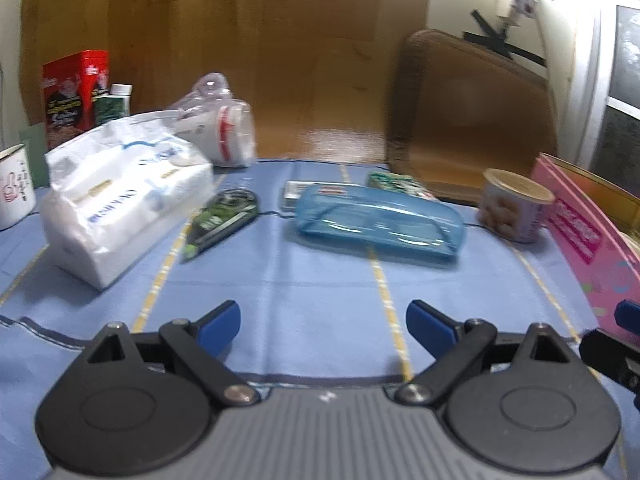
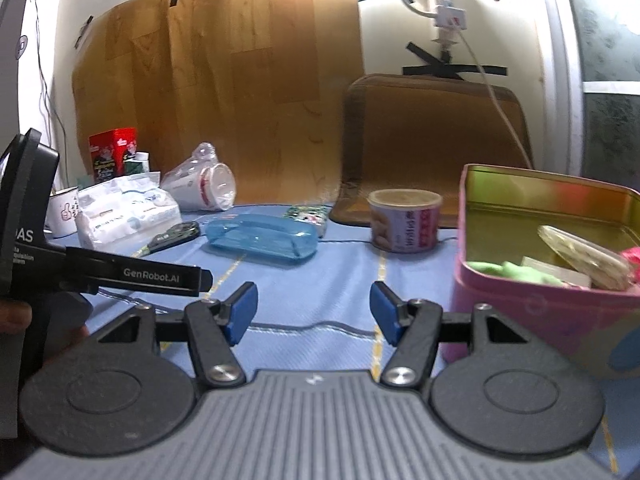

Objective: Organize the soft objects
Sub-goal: 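Move the right tool toward the green correction-tape roller, then close the right tool on the green correction-tape roller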

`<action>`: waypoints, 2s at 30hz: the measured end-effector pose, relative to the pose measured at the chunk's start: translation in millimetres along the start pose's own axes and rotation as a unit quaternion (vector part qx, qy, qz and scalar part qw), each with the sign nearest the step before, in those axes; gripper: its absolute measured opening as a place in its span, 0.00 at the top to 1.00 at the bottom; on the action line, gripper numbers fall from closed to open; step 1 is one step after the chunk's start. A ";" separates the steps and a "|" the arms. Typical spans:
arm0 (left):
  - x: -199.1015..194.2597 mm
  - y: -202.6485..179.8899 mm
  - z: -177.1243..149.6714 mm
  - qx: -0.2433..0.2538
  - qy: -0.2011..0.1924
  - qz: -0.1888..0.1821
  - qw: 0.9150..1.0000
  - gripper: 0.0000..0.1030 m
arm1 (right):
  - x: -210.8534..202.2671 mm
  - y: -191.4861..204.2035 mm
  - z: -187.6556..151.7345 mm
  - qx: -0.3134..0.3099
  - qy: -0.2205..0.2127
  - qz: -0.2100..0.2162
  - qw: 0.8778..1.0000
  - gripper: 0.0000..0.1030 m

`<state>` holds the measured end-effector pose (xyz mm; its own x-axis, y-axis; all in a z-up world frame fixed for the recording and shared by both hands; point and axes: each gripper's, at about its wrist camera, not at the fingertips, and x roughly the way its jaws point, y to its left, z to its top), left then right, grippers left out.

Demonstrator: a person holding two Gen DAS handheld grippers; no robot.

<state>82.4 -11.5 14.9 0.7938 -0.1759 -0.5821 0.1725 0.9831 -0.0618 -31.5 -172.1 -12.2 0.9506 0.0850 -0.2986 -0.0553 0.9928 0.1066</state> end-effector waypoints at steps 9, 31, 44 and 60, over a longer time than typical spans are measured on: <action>2.1 40.7 7.0 -0.024 -0.013 0.045 0.999 0.09 | 27.4 12.8 12.6 -0.013 0.020 0.030 0.999 0.33; -35.0 131.7 -10.4 -0.280 -0.122 0.164 0.938 0.08 | 177.1 121.5 55.4 -0.080 0.109 0.137 0.981 0.33; -30.7 129.7 -10.9 -0.273 -0.114 0.153 0.943 0.05 | 216.7 152.6 57.6 -0.063 0.156 0.152 0.974 0.27; -26.6 120.0 -7.3 -0.240 -0.105 0.147 0.954 0.04 | 182.1 131.8 43.7 -0.101 0.142 0.150 0.973 0.64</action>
<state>77.8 111.5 17.1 0.8748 0.1533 -0.4596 -0.3219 0.8928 -0.3150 147.7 -29.5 -11.1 0.7608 0.3654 -0.5363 -0.4040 0.9134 0.0493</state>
